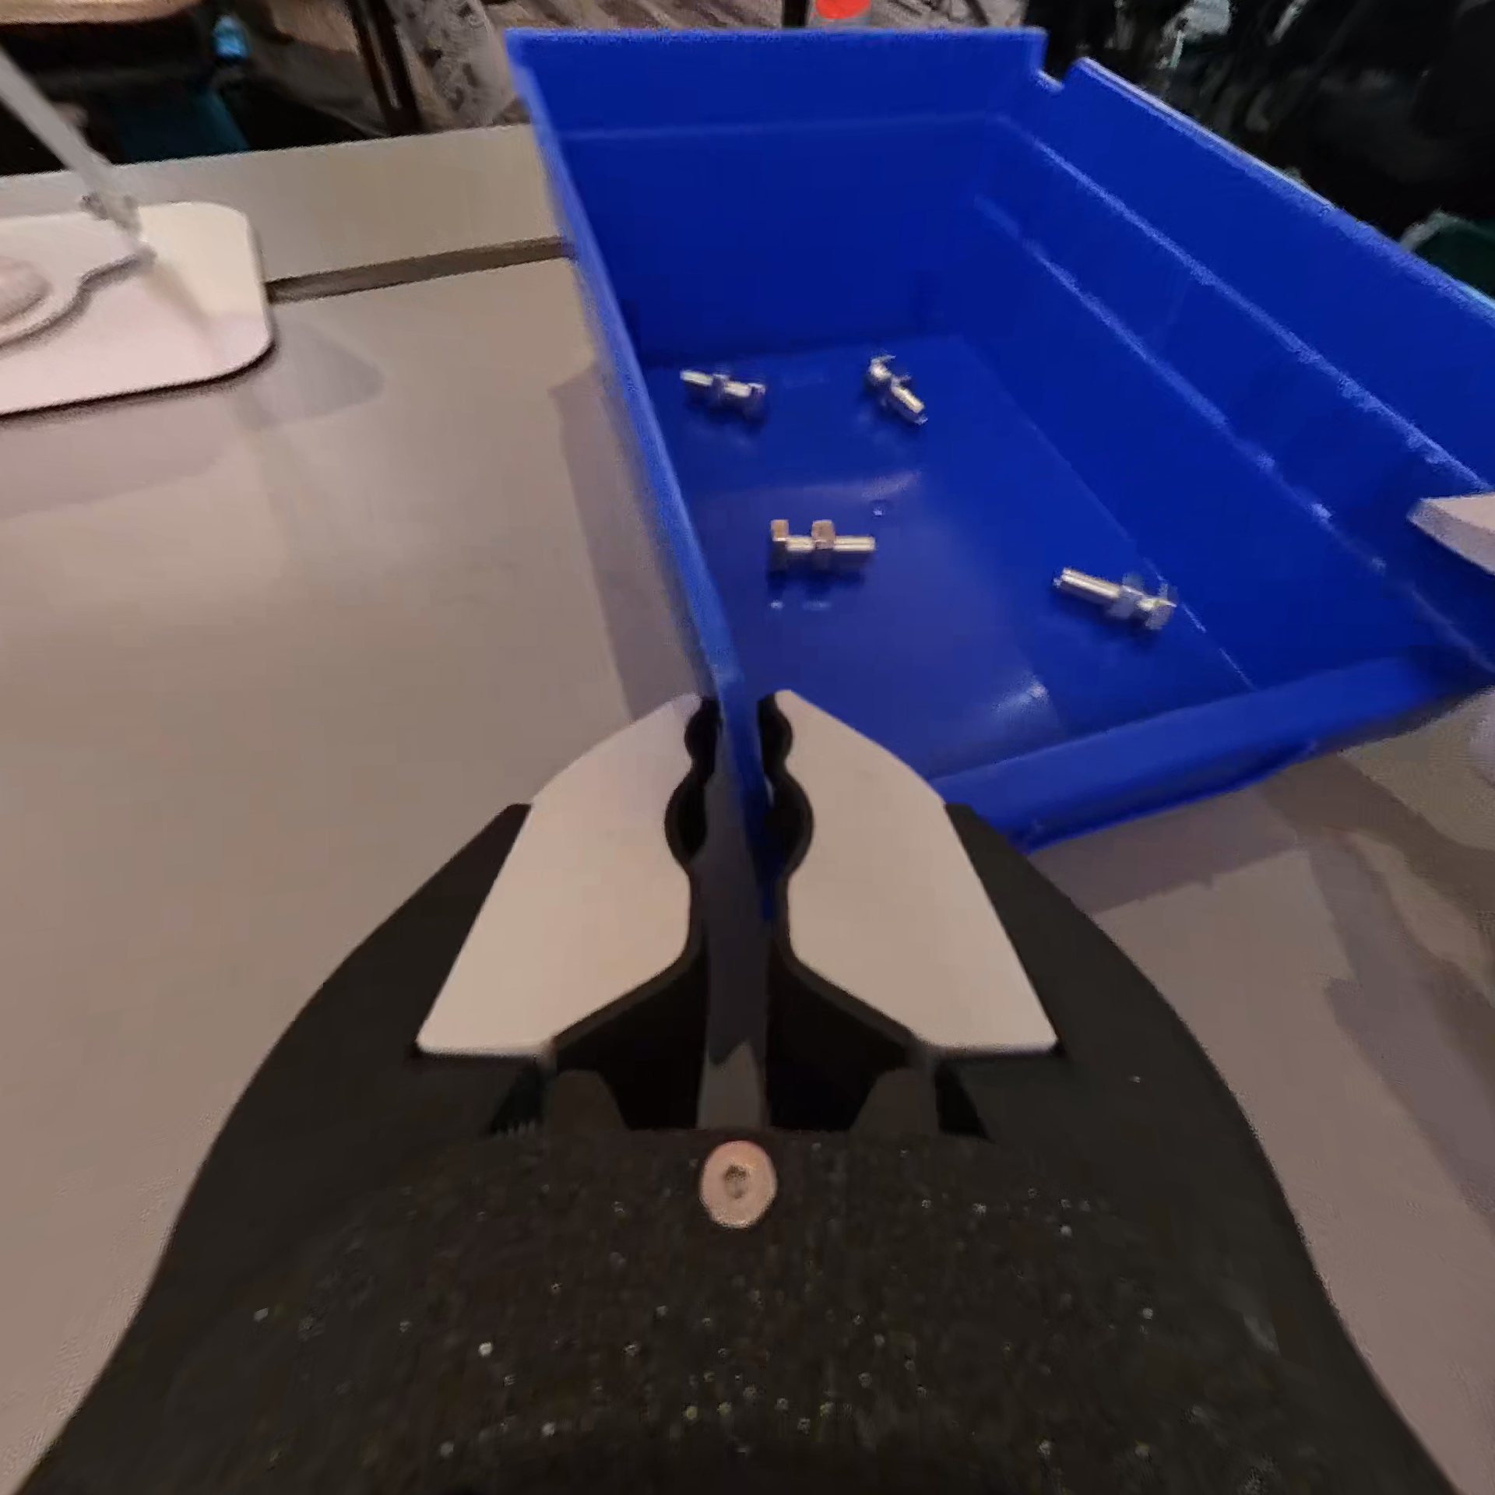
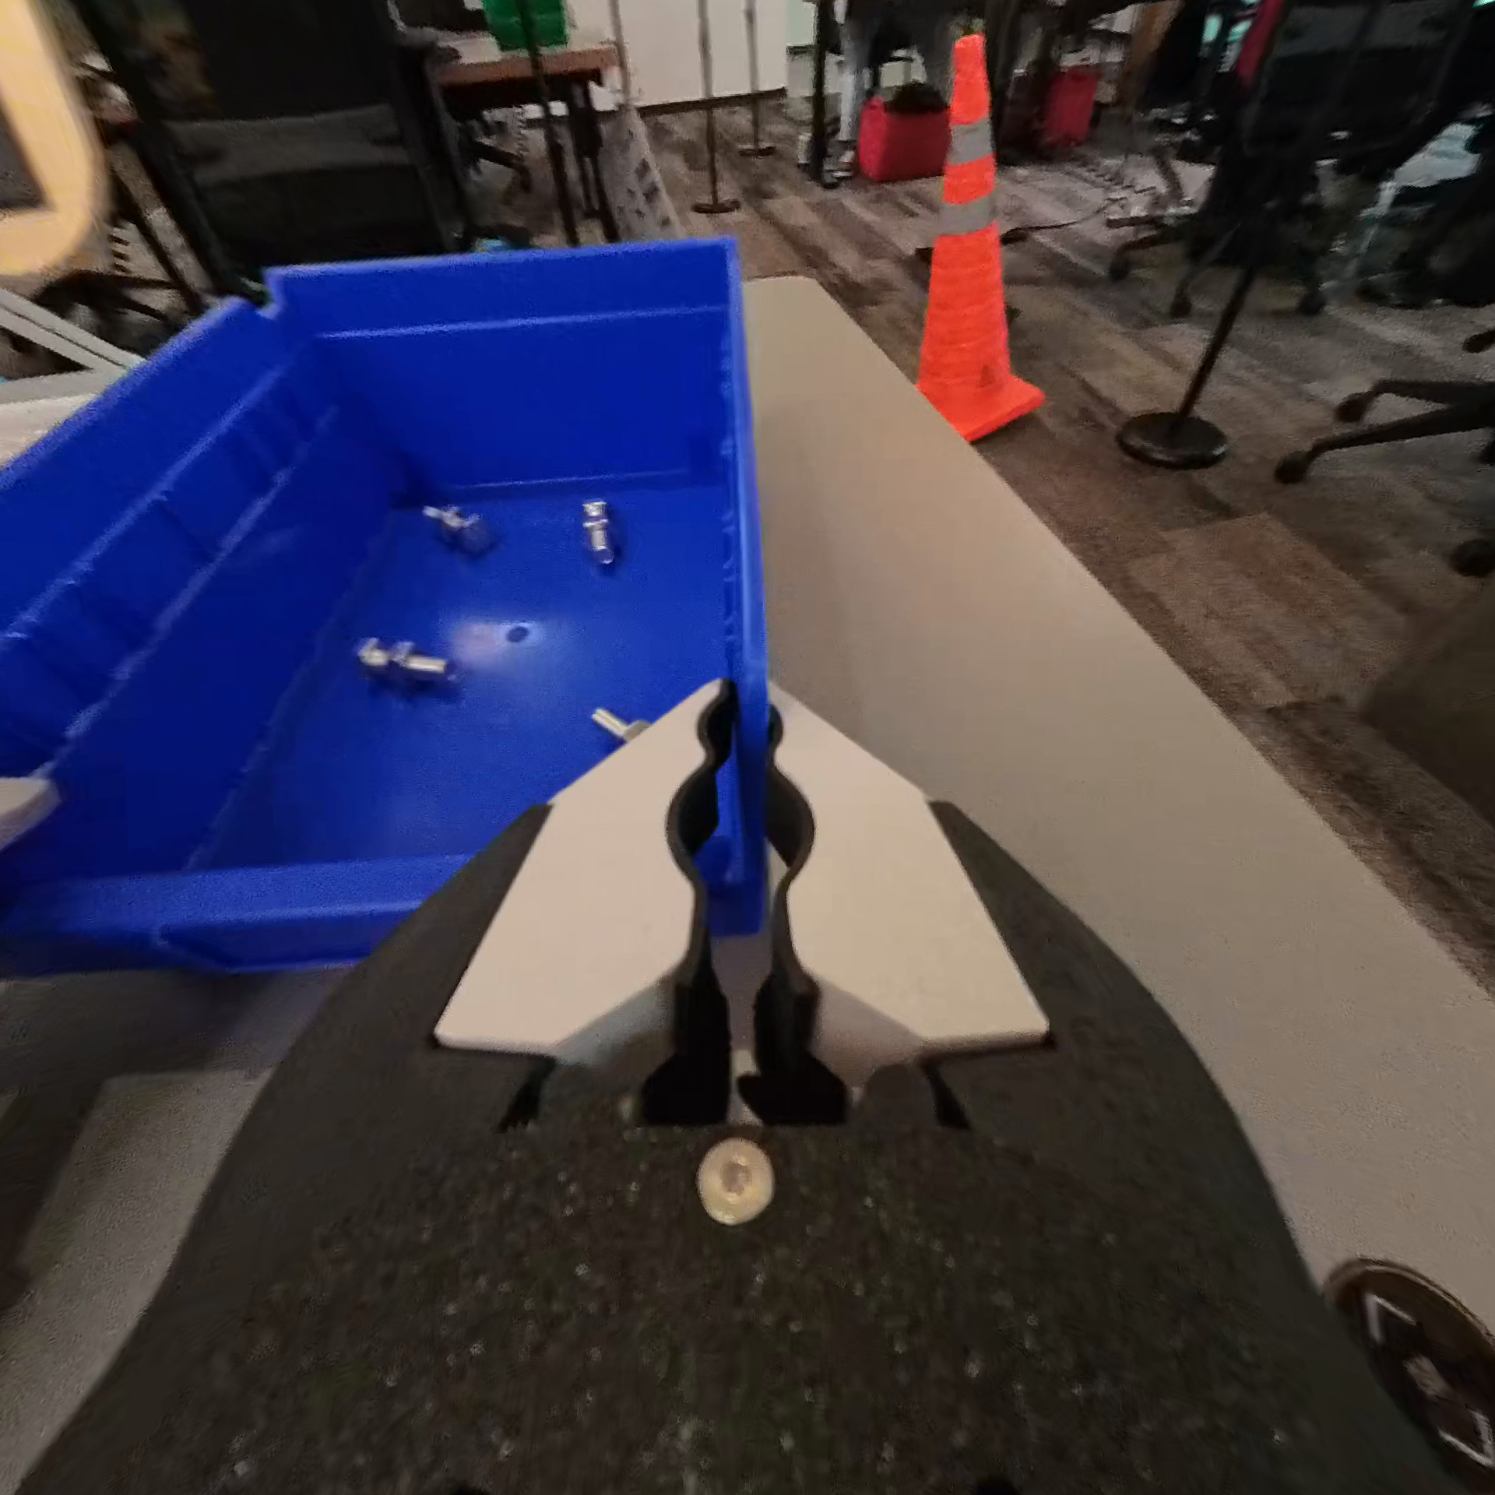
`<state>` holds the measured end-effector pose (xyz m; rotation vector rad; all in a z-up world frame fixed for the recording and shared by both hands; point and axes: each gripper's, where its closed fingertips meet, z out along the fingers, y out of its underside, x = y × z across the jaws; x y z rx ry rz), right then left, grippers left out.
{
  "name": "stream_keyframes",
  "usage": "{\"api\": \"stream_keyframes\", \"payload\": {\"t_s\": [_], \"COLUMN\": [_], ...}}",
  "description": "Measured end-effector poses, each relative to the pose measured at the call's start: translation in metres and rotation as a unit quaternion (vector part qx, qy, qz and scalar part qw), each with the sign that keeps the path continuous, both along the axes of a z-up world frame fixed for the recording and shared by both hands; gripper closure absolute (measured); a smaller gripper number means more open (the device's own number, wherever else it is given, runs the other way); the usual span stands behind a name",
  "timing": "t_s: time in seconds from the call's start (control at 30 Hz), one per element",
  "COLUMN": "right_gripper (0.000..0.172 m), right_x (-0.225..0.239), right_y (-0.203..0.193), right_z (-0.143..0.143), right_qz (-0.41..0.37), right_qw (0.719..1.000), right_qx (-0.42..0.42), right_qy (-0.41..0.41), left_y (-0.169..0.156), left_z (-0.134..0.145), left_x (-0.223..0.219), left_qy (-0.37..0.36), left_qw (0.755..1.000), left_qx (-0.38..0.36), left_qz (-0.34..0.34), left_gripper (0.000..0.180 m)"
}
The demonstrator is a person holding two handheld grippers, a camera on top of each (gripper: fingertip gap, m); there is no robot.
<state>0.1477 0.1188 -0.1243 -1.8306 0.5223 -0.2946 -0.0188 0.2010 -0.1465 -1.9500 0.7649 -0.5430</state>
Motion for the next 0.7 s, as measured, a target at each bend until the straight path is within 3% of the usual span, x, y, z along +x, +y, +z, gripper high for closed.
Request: {"api": "stream_keyframes", "payload": {"t_s": [0.07,0.17,0.3,0.5,0.7], "right_gripper": [0.169,0.169,0.169,0.168,0.168], "right_x": [-0.018,-0.051,-0.12,-0.227,-0.267], "right_y": [0.003,0.01,0.026,0.058,0.079], "right_z": [0.003,0.016,0.031,0.024,0.008], "right_qz": [0.023,0.026,0.088,0.171,0.21], "right_qw": [0.999,1.0,0.996,0.985,0.977], "right_qx": [0.012,0.012,0.03,0.014,0.004], "right_qy": [0.042,-0.003,-0.015,-0.02,-0.037], "left_y": [0.009,0.014,0.018,0.023,0.034], "left_z": [0.005,0.016,0.032,0.039,0.024], "left_x": [-0.015,-0.049,-0.121,-0.24,-0.286], "left_qy": [-0.004,-0.013,-0.025,-0.01,0.005], "left_qw": [1.0,0.999,0.996,0.989,0.984], "left_qx": [0.006,0.018,0.04,0.053,0.044], "left_qz": [0.008,0.035,0.072,0.137,0.172], "left_gripper": [0.173,0.177,0.177,0.177,0.176]}}
